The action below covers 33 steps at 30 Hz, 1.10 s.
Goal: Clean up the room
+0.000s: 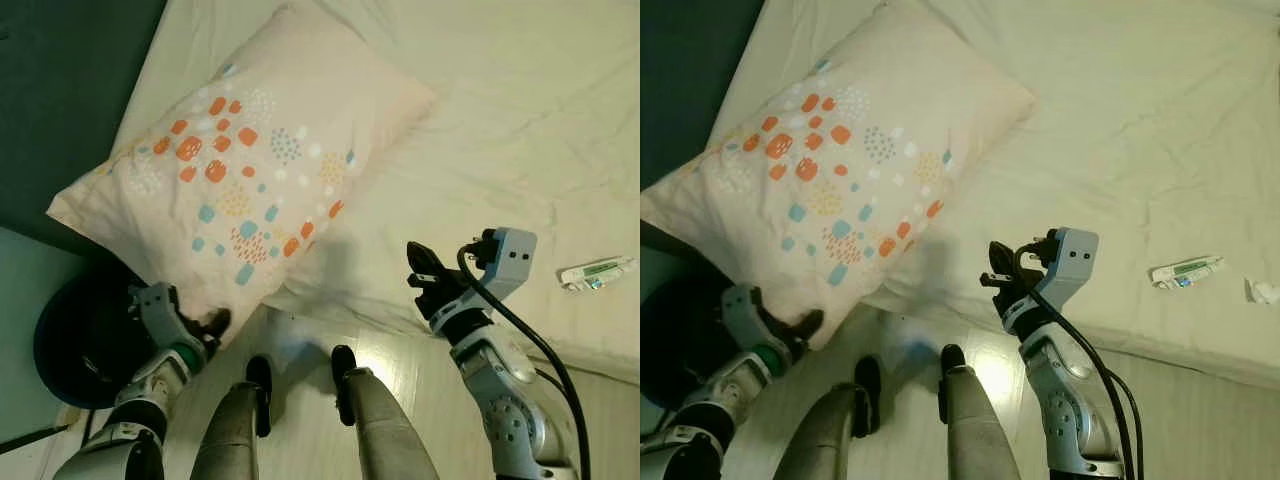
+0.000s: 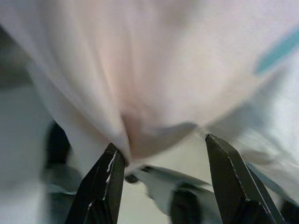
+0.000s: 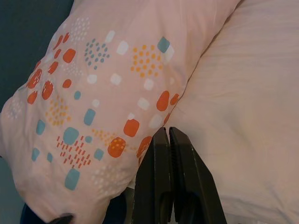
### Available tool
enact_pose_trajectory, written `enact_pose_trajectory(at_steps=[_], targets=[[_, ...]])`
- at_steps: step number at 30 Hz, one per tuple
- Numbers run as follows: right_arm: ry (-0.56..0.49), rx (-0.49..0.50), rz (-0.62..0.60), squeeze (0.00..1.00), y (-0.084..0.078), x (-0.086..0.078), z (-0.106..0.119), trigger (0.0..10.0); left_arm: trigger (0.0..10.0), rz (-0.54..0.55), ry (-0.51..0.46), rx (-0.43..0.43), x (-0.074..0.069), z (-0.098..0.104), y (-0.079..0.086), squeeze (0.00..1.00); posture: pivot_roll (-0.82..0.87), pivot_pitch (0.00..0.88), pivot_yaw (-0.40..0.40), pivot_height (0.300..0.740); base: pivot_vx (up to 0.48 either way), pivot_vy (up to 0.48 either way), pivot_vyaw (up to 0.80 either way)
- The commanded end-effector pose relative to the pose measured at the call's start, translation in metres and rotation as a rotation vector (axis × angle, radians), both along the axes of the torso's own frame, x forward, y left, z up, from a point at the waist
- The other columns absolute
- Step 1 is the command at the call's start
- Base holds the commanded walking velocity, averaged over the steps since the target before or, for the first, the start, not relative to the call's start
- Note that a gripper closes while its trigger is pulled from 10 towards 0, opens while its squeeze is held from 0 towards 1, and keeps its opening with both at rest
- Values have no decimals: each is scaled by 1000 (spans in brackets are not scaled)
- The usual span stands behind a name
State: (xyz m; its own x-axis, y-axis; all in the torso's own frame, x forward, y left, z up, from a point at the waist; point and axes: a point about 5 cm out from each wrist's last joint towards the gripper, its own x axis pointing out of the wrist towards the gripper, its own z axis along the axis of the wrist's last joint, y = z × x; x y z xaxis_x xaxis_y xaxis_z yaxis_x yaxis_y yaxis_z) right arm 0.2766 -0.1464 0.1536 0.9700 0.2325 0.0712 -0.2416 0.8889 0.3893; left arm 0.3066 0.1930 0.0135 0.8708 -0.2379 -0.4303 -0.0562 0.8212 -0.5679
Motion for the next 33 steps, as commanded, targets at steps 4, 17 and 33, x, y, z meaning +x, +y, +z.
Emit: enact_pose_trajectory(at_steps=[4,17,33], targets=[[22,5,-8,0,-2,-3,-5,10000,10000,-115,30,-141,-16,-13,-15,0,-226,542,42,740,0,0,0],[-2,19,-3,0,1,7,-4,10000,10000,-215,-215,-328,8,30,-39,0,-174,465,60,740,0,0,0],[-37,54,6,0,10,17,-7,10000,10000,-514,-446,-439,-18,119,-87,0,-97,307,110,740,0,0,0]])
